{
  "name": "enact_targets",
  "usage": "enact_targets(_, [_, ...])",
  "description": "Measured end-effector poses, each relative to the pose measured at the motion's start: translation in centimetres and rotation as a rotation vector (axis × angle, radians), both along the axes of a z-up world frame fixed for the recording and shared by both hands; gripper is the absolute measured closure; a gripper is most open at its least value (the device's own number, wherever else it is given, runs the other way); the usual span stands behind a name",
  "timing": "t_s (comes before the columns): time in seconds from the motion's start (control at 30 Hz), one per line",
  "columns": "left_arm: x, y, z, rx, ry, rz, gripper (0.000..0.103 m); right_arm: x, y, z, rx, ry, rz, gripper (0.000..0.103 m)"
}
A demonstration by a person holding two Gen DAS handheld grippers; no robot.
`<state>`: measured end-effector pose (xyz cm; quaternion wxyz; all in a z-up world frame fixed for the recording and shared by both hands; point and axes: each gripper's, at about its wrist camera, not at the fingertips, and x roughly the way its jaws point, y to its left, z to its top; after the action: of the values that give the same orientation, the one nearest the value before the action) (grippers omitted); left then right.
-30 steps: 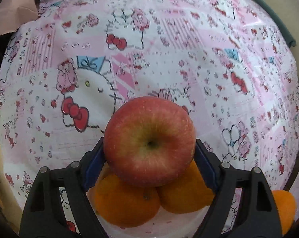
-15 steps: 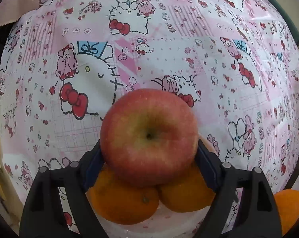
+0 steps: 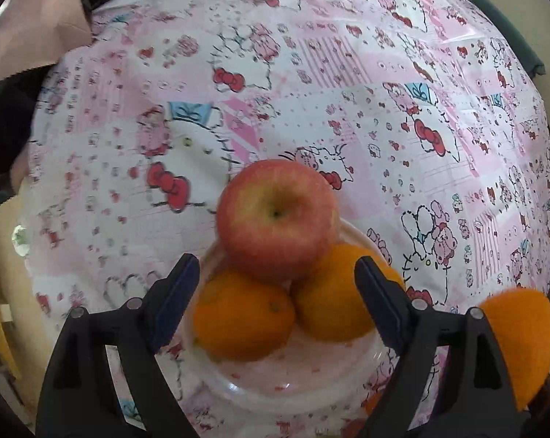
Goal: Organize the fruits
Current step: 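Set the apple on the plate atop the fruit with the left tool and open, then lower the large navel orange onto the plate pile with the right tool and open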
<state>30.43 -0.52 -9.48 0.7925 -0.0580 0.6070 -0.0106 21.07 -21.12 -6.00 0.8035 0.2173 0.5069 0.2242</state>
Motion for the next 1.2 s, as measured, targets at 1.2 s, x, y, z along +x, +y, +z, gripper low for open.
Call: enact_targets(1.2, [-14.6,6.7,4.9,0.033,-0.195,0.141,0.018,-0.9,3.5,-1.4,-0.084,0.005,0.123,0.025])
